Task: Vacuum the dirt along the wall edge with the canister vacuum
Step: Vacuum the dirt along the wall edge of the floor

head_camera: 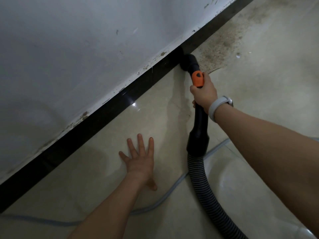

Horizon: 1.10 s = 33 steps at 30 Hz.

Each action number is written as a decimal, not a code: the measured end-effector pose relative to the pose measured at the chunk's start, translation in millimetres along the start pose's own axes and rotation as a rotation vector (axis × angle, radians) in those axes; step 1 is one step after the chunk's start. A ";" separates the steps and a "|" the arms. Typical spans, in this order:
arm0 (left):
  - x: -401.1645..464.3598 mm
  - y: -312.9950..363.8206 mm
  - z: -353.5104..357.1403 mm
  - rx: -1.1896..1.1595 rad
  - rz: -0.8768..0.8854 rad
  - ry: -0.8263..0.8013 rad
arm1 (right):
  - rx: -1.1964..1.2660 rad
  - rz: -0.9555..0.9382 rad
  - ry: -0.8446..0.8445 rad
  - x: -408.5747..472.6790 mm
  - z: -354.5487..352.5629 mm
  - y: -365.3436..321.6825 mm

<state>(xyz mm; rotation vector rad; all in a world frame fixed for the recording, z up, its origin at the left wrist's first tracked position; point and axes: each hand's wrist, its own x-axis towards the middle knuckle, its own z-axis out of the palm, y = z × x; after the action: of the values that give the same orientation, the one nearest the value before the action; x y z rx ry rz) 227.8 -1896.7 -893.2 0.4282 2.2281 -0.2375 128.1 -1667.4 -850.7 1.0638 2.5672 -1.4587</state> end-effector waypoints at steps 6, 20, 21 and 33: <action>-4.6 0.0 -3.1 0.006 0.005 0.000 | -0.059 -0.017 -0.101 -24.8 -2.9 3.4; -221.9 24.1 -107.8 -1.622 -0.213 0.126 | -0.052 0.008 -0.432 -255.1 -100.0 -69.4; -245.5 26.9 -124.5 -1.692 -0.202 0.124 | -0.049 0.037 -0.436 -271.7 -111.7 -85.5; -467.7 25.3 -310.8 -1.715 -0.062 0.275 | -0.053 0.117 -0.554 -414.7 -266.3 -302.1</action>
<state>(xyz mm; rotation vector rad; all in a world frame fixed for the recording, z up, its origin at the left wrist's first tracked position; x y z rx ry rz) 295.2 -1881.6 -335.4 -0.5787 1.8679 1.6480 362.8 -1796.1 -338.4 0.6647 2.1045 -1.4011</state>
